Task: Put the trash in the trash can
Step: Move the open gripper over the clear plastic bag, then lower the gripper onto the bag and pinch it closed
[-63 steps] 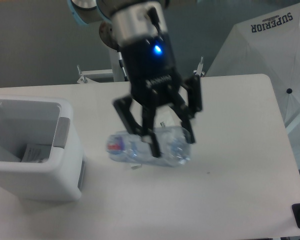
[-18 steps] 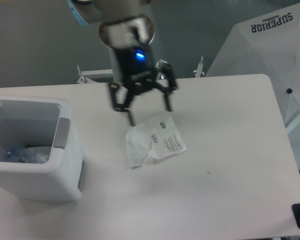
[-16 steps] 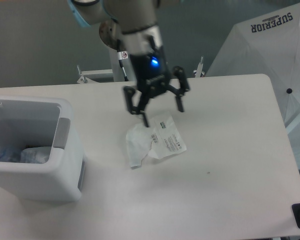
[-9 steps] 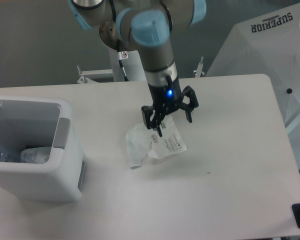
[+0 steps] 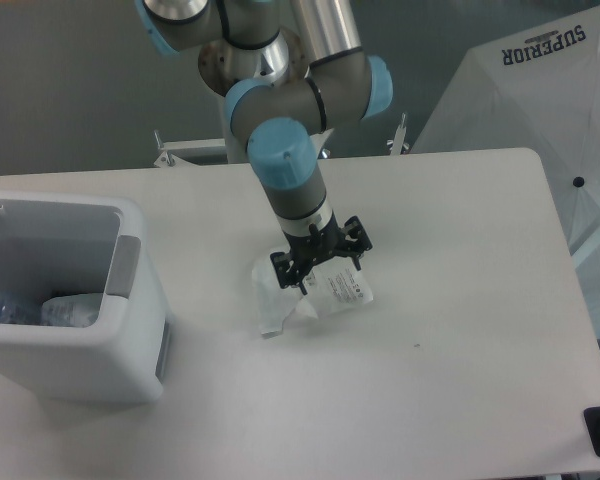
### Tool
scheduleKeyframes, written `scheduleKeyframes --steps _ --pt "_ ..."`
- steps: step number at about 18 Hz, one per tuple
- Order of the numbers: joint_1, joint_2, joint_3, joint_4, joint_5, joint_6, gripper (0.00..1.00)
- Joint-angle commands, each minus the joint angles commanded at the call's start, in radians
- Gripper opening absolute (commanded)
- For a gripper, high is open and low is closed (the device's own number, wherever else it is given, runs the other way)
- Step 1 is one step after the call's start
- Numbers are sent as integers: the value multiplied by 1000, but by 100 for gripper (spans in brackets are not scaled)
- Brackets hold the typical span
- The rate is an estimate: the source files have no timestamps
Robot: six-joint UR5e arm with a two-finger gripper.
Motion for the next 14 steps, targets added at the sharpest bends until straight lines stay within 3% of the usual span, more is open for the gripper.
scheduleKeyframes --steps 8,14 --pt "-31 -80 31 3 5 -29 100" --pt "-43 -97 37 3 8 -28 99"
